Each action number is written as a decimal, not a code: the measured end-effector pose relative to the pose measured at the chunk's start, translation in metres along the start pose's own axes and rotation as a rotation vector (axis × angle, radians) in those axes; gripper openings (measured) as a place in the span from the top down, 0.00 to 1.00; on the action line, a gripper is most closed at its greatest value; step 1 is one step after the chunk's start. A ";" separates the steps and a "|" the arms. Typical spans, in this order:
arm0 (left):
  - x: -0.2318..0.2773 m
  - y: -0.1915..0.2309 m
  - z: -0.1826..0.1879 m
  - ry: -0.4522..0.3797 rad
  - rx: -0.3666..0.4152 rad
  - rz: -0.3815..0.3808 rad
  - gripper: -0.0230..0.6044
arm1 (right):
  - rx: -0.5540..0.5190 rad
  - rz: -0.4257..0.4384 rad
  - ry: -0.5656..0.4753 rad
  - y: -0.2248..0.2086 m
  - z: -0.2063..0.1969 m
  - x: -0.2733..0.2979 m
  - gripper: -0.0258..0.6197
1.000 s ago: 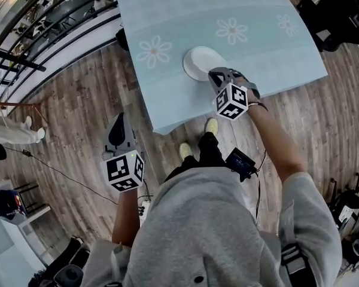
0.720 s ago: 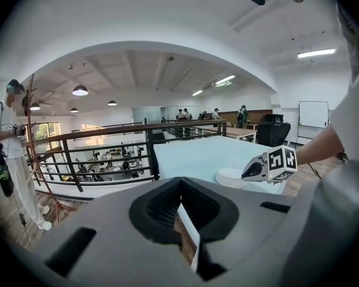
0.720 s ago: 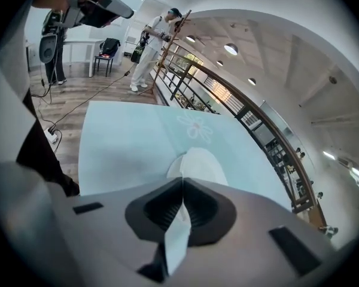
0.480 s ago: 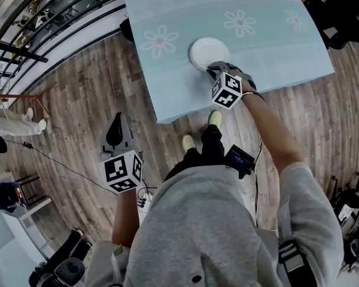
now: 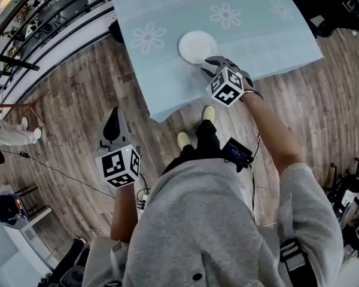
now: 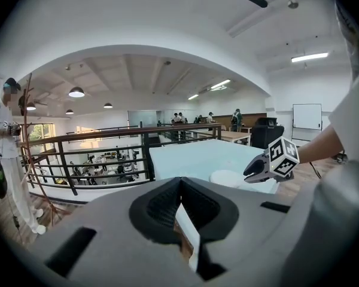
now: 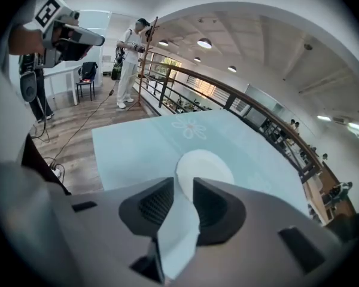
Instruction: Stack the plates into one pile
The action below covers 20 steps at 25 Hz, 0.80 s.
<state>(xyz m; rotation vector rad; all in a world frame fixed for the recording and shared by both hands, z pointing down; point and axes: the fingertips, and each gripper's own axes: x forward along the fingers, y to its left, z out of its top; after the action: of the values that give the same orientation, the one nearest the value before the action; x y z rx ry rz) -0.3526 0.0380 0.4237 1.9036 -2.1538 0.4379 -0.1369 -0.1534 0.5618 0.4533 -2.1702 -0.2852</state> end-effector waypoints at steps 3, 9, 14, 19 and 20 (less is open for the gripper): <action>-0.001 -0.012 0.003 -0.023 0.012 -0.046 0.94 | 0.006 -0.084 -0.068 -0.001 0.006 -0.048 0.91; -0.015 -0.052 0.017 -0.082 0.020 -0.150 0.93 | 0.068 -0.179 -0.189 0.004 0.003 -0.163 0.91; -0.040 -0.083 0.032 -0.137 0.013 -0.182 0.93 | 0.291 -0.261 -0.358 0.002 -0.006 -0.254 0.91; -0.077 -0.113 0.034 -0.145 0.012 -0.186 0.93 | 0.554 -0.344 -0.487 0.020 -0.039 -0.330 0.91; -0.085 -0.120 0.032 -0.142 0.011 -0.187 0.93 | 0.597 -0.354 -0.504 0.026 -0.046 -0.342 0.91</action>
<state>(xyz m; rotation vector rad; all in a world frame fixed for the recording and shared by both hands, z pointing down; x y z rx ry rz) -0.2225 0.0910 0.3711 2.1771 -2.0332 0.2869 0.0825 0.0118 0.3518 1.2158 -2.6497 0.0833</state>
